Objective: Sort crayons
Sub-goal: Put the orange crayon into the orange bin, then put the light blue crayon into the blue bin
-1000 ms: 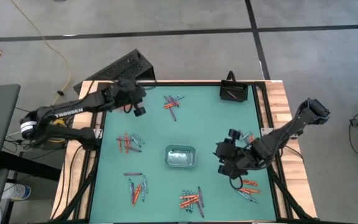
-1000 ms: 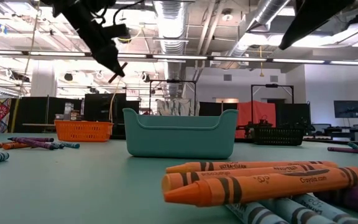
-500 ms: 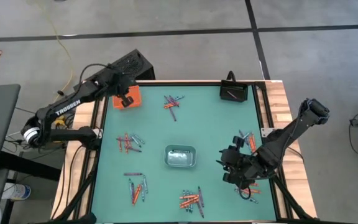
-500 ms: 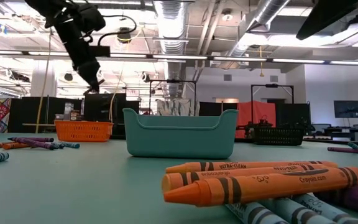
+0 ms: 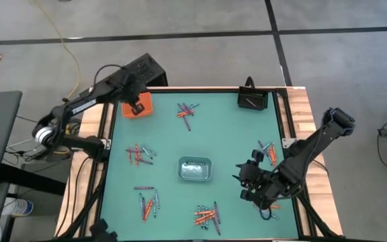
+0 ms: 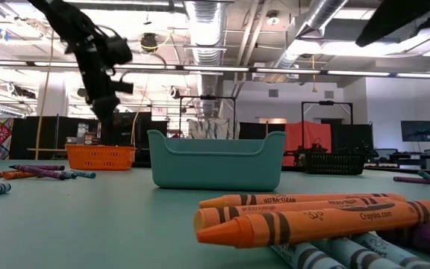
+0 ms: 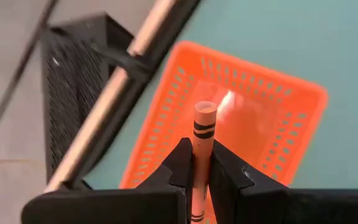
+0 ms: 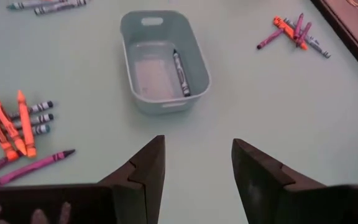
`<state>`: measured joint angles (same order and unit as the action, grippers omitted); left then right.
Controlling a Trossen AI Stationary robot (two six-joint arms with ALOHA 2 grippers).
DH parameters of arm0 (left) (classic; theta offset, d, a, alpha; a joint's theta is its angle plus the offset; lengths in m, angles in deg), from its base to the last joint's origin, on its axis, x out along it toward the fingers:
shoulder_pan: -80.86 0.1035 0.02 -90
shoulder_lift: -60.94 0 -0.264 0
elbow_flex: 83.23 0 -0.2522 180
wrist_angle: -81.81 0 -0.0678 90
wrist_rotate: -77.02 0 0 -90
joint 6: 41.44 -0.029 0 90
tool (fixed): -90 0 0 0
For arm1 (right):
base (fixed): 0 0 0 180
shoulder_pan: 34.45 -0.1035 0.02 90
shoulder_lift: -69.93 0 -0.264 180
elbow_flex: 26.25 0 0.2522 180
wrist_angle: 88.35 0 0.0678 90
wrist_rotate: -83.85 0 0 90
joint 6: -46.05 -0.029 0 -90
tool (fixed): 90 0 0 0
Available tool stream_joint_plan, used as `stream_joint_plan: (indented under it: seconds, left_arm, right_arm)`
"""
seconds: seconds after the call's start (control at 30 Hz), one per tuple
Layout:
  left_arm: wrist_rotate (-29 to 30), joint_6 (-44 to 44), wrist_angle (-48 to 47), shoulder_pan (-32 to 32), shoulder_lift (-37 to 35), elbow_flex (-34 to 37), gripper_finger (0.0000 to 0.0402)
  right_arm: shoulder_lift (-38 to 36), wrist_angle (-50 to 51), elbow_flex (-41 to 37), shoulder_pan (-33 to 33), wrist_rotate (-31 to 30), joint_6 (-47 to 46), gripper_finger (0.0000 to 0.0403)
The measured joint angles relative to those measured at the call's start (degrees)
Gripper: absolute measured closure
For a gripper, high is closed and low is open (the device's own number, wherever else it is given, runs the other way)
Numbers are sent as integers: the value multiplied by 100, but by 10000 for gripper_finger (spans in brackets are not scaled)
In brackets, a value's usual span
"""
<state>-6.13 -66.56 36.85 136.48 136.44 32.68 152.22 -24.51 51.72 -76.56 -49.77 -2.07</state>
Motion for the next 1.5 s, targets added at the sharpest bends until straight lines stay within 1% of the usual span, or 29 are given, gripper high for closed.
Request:
stream_joint_plan:
  seconds: [0.2, 0.37, 0.57, 0.8, 1.17, 1.3, 1.5]
  left_arm:
    - [184, 33, 122, -2, 832, 0, 384]
    - [304, 73, 112, 0, 1180, 0, 384]
    - [304, 96, 84, 0, 1215, 0, 375]
    - [302, 32, 62, 0, 1215, 0, 342]
    - [301, -16, -22, 0, 1215, 0, 292]
    - [302, -9, -27, -2, 1215, 0, 285]
    - [301, 76, -129, -4, 1215, 0, 285]
  right_arm:
    - [385, 2, -4, -39, 94, -8, 226]
    - [480, 7, -4, -37, 101, -30, 226]
    - [456, 53, -4, 40, 25, 12, 226]
    - [453, 49, -4, 212, 2, 70, 226]
    - [453, 25, -4, 258, 7, 135, 226]
    - [453, 25, -4, 256, 16, 115, 226]
    - [453, 25, -4, 252, 20, 55, 226]
